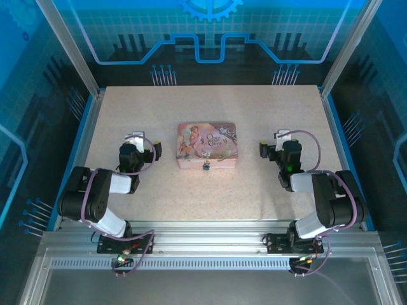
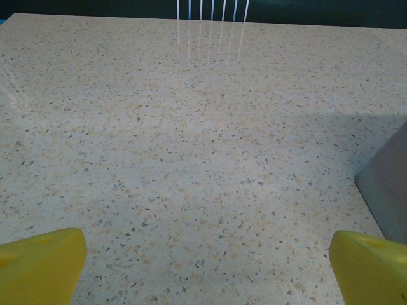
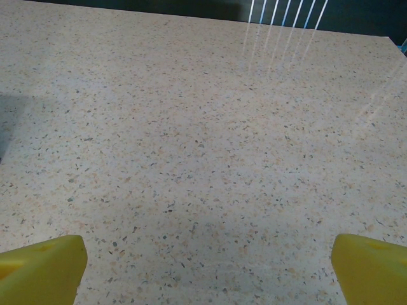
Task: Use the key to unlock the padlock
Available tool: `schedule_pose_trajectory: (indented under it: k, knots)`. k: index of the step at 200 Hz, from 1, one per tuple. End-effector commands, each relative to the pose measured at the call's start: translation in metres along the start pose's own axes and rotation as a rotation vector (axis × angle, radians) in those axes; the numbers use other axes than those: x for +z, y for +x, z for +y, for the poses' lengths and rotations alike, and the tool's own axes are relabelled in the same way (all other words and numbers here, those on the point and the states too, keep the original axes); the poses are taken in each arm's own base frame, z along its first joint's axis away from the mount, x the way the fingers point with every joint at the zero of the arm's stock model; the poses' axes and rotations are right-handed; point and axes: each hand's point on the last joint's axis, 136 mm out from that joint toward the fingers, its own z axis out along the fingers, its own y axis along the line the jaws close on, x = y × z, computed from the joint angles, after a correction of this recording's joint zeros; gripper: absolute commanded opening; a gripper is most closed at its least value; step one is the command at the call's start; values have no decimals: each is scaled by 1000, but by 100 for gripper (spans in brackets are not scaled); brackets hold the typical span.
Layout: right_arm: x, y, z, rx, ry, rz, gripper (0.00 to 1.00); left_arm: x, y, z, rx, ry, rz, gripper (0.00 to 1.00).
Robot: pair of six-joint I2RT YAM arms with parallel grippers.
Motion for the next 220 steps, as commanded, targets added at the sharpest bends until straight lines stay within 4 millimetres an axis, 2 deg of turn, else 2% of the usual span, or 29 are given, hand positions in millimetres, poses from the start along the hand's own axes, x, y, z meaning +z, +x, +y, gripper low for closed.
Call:
schedule_pose_trajectory:
  k: [1,55,95,116,138,157,164,191,220]
  knots:
    - [0,-8,-3,12,17,-25,100,1,-14,0,5,15,-32,99]
    - [-1,-13,-4,13,17,-10,100,-1,-19,10,-24,-32,-29,99]
    - [-13,-39,-9,13,24,19,100,-2,-40,14,-29,-68,54,99]
    - [-25,-56,-13,92,18,18,100,-8,-64,15,-62,-86,45,99]
    - [-44,-83,-11,218,-25,-32,100,-21,-88,19,-264,-94,42,99]
    - [-58,-90,-15,421,-34,67,100,-33,-86,27,-553,-133,113,99]
    - [-62,-88,-18,484,-16,116,100,-34,-89,22,-599,-83,132,99]
    - [-62,-90,2,553,-191,205,100,-40,-92,-10,-663,119,183,99]
    - [-73,-92,29,590,-349,236,100,-47,-78,-39,-722,236,290,95]
